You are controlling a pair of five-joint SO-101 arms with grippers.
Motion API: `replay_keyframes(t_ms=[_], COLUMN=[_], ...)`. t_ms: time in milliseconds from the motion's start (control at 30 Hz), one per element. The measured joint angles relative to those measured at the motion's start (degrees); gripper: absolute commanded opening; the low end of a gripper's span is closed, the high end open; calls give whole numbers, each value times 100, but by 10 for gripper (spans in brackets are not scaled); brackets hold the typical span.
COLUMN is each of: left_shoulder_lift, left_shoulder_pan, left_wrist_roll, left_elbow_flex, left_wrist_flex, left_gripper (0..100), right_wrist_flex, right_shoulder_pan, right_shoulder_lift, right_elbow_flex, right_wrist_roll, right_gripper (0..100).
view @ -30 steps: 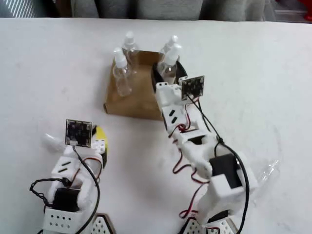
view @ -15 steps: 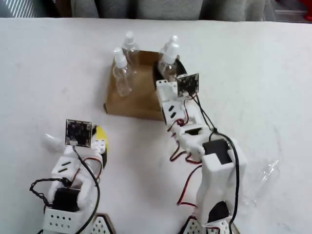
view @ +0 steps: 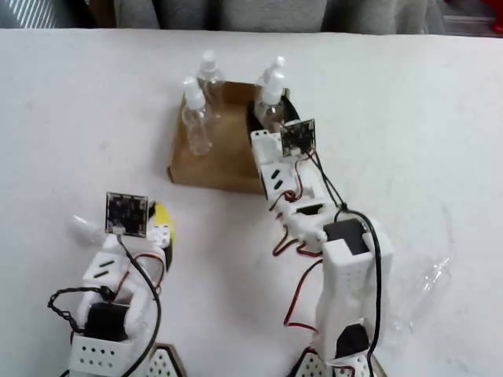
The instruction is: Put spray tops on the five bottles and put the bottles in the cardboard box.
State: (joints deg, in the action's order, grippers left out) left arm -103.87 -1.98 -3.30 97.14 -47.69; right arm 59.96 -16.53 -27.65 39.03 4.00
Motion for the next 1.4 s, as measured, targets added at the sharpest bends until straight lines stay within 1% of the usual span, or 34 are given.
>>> replay_keyframes(t_ms=[267, 767, 833, 967, 1033, 1400], left_shoulder_lift=[0, 0, 0, 0, 0, 0], left_shoulder_pan=[0, 0, 0, 0, 0, 0], left_wrist_roll=[0, 0, 0, 0, 0, 0], left_elbow_flex=[0, 0, 0, 0, 0, 0], left_wrist_flex=[0, 0, 0, 0, 0, 0], left_gripper=[23, 23, 23, 23, 23, 23], right_wrist_flex=[9, 26, 26, 26, 26, 26], right_shoulder_pan=[-53, -53, -53, -53, -62, -158], right_shoulder_lift=[-396, -457, -457, -457, -457, -369], right_elbow_flex=[-141, -193, -193, -193, -193, -70], right_wrist_roll=[26, 62, 62, 62, 62, 62], right_gripper=[15, 19, 33, 129, 157, 176])
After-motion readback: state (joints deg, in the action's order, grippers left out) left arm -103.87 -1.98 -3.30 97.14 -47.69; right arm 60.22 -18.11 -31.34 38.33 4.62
